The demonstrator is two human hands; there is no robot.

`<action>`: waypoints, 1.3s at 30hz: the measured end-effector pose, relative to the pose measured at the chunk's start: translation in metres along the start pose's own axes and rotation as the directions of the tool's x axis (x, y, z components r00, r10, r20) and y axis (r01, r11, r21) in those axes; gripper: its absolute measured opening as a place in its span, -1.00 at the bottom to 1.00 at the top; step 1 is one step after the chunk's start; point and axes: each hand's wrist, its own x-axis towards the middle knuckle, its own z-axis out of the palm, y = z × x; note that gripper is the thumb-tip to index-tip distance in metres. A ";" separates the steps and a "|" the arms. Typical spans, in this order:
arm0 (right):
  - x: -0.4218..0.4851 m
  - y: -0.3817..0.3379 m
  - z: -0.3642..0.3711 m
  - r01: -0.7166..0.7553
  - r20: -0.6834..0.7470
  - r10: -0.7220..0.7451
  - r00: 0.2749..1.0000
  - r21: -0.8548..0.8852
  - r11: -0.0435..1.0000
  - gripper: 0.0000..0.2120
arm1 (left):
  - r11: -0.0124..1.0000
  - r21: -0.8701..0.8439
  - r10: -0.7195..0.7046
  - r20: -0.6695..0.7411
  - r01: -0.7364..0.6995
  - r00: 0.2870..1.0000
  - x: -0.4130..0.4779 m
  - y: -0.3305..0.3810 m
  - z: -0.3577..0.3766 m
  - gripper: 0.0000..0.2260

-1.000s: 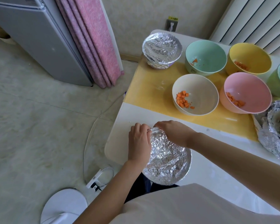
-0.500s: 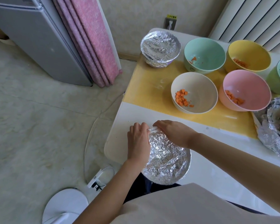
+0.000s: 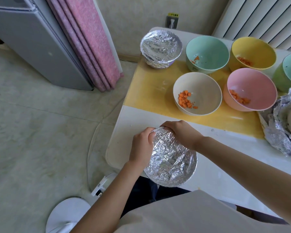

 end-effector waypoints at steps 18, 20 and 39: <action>-0.007 -0.003 -0.004 0.037 0.091 -0.026 0.995 -0.123 0.992 -0.57 | 0.998 -0.033 0.056 -0.095 -0.060 0.994 -0.010 -0.001 0.011 -0.96; -0.009 -0.003 -0.006 0.049 0.106 -0.035 0.994 -0.134 0.990 -0.61 | 0.999 0.002 0.049 -0.090 -0.049 0.995 -0.010 -0.004 0.014 -0.92; -0.004 -0.002 -0.014 0.005 0.112 -0.012 0.994 0.061 0.998 -0.62 | 1.000 0.007 0.015 -0.157 -0.014 0.987 -0.004 -0.002 0.011 -0.86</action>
